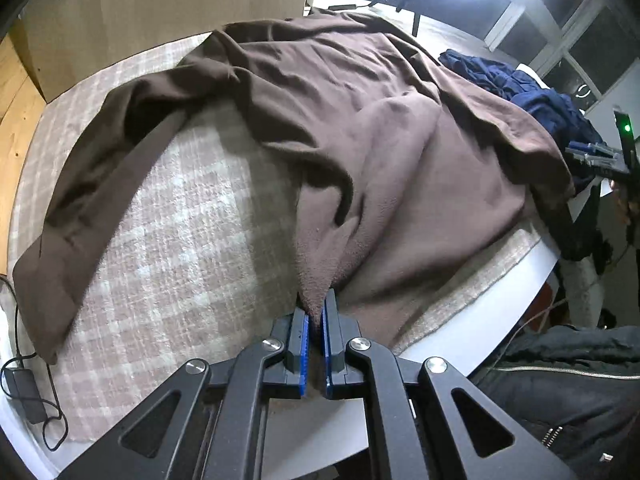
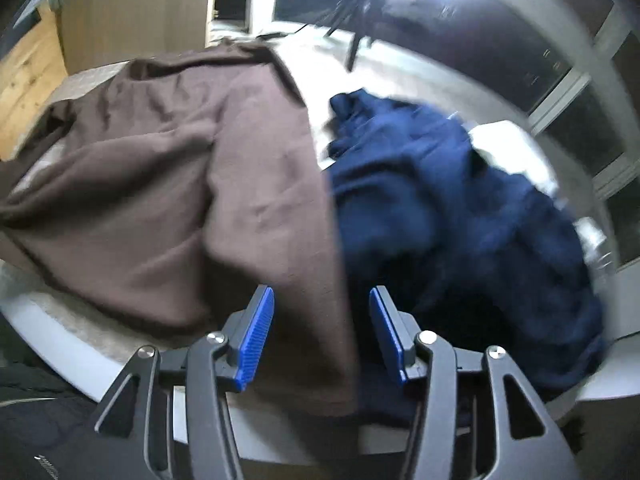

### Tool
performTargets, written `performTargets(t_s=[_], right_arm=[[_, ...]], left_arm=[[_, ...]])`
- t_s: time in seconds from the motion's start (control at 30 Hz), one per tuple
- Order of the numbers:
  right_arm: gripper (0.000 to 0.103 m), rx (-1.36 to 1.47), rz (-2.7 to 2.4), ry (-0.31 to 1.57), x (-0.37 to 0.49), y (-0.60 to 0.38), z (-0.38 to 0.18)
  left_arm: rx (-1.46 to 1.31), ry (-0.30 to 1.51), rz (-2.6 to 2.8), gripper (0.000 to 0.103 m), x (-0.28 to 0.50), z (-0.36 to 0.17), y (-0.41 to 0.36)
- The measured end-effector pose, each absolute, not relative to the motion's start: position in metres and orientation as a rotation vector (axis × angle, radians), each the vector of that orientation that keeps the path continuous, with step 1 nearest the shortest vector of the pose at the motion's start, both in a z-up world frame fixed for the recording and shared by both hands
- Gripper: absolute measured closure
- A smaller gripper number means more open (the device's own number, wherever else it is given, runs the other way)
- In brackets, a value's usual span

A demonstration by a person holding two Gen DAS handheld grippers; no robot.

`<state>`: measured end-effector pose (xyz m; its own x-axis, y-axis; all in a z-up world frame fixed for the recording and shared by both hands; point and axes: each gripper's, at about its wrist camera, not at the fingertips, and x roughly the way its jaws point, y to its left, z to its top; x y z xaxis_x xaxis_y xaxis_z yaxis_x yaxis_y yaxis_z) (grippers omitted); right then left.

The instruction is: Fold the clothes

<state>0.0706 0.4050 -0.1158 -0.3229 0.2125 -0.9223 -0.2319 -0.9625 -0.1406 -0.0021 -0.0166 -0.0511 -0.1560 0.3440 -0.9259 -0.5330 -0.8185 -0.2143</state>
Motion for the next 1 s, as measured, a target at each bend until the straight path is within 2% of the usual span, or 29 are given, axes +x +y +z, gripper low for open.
performTargets(t_s=[0.1,0.27,0.3,0.37,0.4,0.43,0.53,0.73,0.8,0.9,0.97,1.0], right_arm=[[0.05,-1.729,2.343,-0.047,0.069,0.378,-0.141],[0.048,-1.672,2.147,-0.541,0.059,0.356,-0.179],[0.048,-1.654,2.122,-0.61,0.057,0.353,-0.183],[0.049,-1.648,2.16,-0.634,0.053,0.355,-0.185],[0.063,-1.659,2.18,-0.626,0.05,0.358,-0.186],[0.093,-1.684,2.192,-0.597,0.046,0.363,-0.187],[0.097,-1.697,2.272,-0.412,0.04,0.382,-0.165],[0.097,-1.393,2.336,-0.121,0.036,0.448,-0.067],[0.097,-1.307,2.168,-0.117,0.034,0.485,-0.051],[0.086,-1.281,1.945,-0.203,0.039,0.513,-0.042],[0.068,-1.244,2.094,-0.098,0.056,0.502,-0.027],[0.067,-1.249,2.193,-0.028,0.066,0.488,-0.025]], left_arm=[[-1.554,0.231,2.013,0.099,-0.003,-0.051,-0.013],[-1.556,0.246,1.997,0.099,-0.006,-0.055,-0.011],[-1.559,0.245,1.994,0.099,-0.006,-0.056,-0.012],[-1.563,0.245,1.989,0.098,-0.006,-0.058,-0.01],[-1.565,0.245,1.986,0.098,-0.005,-0.06,-0.009],[-1.567,0.245,1.983,0.099,-0.005,-0.061,-0.008],[-1.571,0.24,1.977,0.098,-0.004,-0.064,-0.007],[-1.583,0.211,1.961,0.098,-0.004,-0.069,-0.01],[-1.595,0.209,1.949,0.098,-0.003,-0.073,-0.009],[-1.606,0.208,1.929,0.098,-0.002,-0.077,-0.006],[-1.606,0.209,1.924,0.098,-0.001,-0.077,-0.003],[-1.606,0.206,1.922,0.098,-0.001,-0.078,-0.002]])
